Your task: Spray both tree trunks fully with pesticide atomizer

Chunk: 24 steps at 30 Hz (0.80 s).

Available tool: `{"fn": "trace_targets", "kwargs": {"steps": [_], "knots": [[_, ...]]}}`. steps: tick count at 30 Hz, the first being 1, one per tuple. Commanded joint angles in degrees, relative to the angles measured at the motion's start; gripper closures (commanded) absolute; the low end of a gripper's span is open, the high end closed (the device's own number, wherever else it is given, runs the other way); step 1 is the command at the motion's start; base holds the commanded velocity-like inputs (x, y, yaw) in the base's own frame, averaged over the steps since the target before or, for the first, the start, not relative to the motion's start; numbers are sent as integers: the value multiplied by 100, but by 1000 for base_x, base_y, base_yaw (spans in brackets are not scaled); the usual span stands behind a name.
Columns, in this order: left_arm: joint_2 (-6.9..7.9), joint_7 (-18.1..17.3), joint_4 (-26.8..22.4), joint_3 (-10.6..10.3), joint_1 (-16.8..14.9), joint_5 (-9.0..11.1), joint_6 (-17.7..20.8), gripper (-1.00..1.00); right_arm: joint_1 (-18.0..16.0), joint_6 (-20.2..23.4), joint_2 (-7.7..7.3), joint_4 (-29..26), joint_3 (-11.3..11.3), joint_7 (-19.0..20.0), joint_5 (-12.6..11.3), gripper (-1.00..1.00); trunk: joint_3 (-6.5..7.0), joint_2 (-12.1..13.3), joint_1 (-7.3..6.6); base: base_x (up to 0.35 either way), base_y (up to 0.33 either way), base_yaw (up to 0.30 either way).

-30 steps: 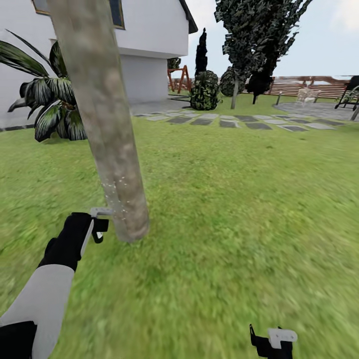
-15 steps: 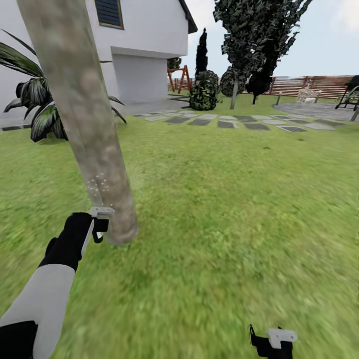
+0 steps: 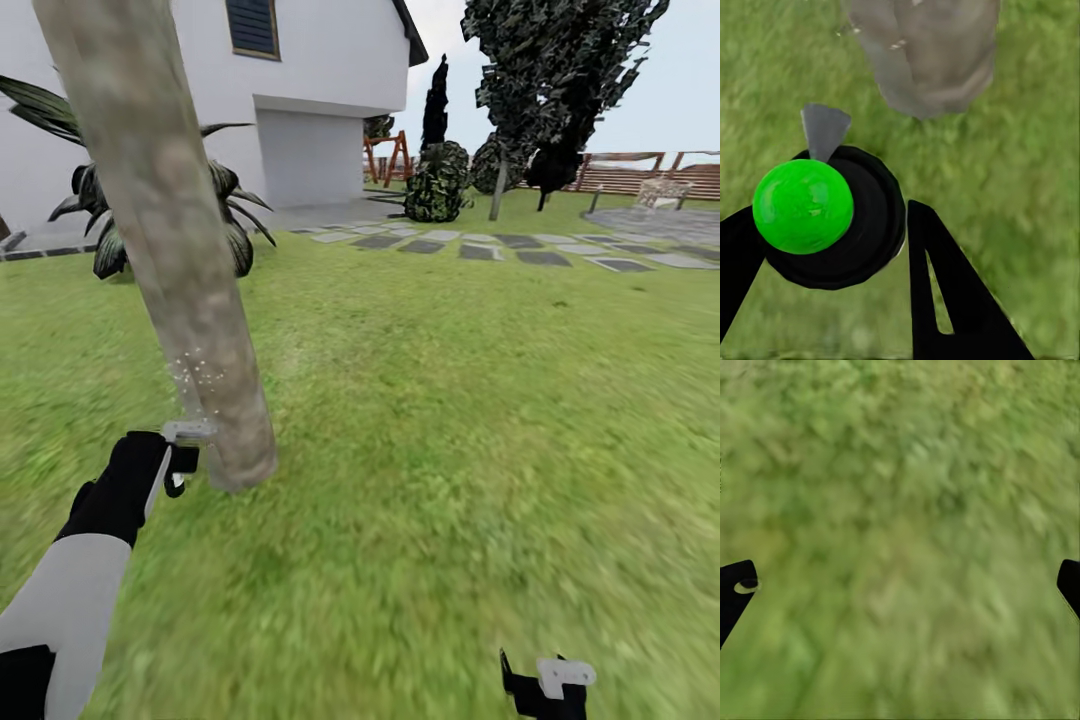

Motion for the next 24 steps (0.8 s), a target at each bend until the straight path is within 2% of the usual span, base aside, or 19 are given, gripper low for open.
{"fn": "trace_targets", "kwargs": {"steps": [1, 3, 6, 8, 9, 10, 13, 15, 18, 20, 21, 24], "knots": [[138, 0, 123, 39, 2, 41, -3, 100, 0, 0, -2, 0, 0, 0, 0, -100, 0, 0, 0, 113, -276, 277], [256, -1, 248, 66, 4, 49, -10, 100, 0, 2, 0, 0, 0, 0, 0, -100, 0, 0, 0, 113, -276, 278], [190, 6, 314, 45, 4, 54, -13, 100, 0, 2, 1, 0, 0, 0, 1, -100, 0, 0, 0, 113, -276, 278], [-30, 12, 325, 36, 4, 38, -13, 100, 0, 0, 2, 1, 0, 0, 1, -100, 0, 0, 0, 113, -276, 278], [-193, 19, 327, 28, -1, 26, -13, 100, 0, 3, 2, 0, 0, 0, 0, -100, 0, 0, 0, 113, -276, 277], [-253, 23, 328, 24, -3, 21, -13, 100, 0, 1, 2, 0, 0, 0, 0, -100, 0, 0, 0, 113, -276, 277], [-234, 18, 330, 42, -4, 21, -13, 100, 0, 3, 1, 0, 0, 0, 0, -100, 0, 0, 0, 113, -276, 242], [2, 17, 336, 75, 3, 28, -13, 100, 0, 1, 0, 0, 0, 0, 3, -100, 0, 0, 0, 112, -276, 42], [119, 16, 337, 75, 4, 34, -13, 100, 0, 1, -4, 0, 0, 0, 0, -100, 0, 0, 0, 104, -276, 10], [53, 17, 337, 48, 4, 45, -13, 100, 0, 0, -5, 0, 0, 0, 0, -100, 0, 0, 0, 96, -276, 1], [-46, 21, 337, 41, 4, 40, -13, 100, 0, 0, -6, 0, 0, 0, 0, -100, 0, 0, 0, 94, -276, 0], [-180, 25, 335, 31, -3, 25, -13, 100, 0, 2, -1, 0, 0, 0, 0, -100, 0, 0, 0, 93, -276, 108]]}}
